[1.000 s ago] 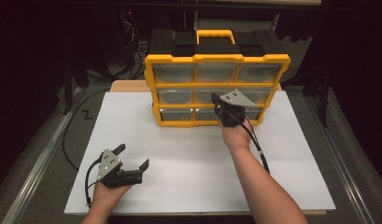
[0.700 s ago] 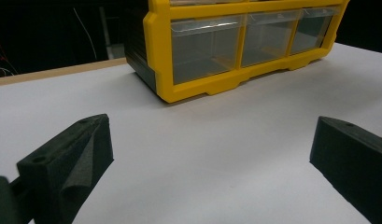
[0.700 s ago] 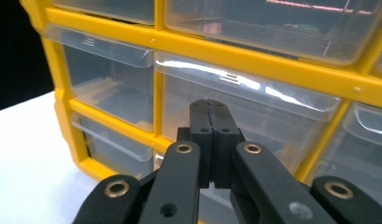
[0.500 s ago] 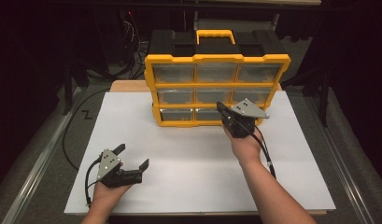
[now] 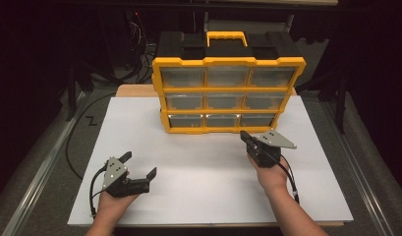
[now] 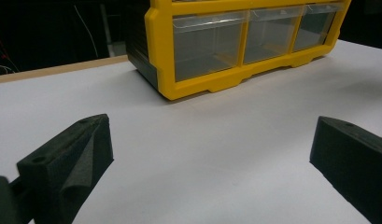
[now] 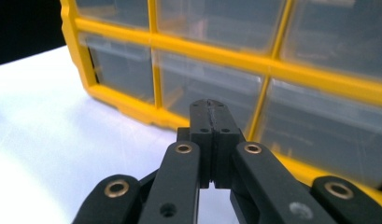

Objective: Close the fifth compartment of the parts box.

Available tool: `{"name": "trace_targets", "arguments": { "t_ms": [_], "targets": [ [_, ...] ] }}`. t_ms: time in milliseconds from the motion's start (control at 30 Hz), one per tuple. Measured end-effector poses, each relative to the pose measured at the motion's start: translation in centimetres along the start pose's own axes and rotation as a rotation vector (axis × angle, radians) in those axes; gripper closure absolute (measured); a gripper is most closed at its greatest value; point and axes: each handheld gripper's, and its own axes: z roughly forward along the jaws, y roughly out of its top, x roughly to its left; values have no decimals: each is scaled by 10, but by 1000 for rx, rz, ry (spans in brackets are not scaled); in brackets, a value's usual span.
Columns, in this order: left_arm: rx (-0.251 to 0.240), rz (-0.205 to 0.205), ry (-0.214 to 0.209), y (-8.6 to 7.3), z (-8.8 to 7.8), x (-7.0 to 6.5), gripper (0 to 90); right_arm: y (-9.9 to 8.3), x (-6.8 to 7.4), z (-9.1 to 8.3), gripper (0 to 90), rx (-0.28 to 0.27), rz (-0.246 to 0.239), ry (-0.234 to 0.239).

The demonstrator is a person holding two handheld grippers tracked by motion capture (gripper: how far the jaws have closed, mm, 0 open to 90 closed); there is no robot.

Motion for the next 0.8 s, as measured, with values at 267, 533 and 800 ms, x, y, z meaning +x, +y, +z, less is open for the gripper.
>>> {"name": "trace_targets", "arguments": {
  "t_ms": [267,533,800],
  "targets": [
    [1,-2,-5,0,-1,0,1,-28,-10,-28,900,10,34,12],
    [1,-10,-5,0,-2,1,1,-45,-28,-63,893,9,45,-17],
    [7,-5,-6,0,-1,0,1,-55,-29,-73,777,25,61,-5]
  ]
}}
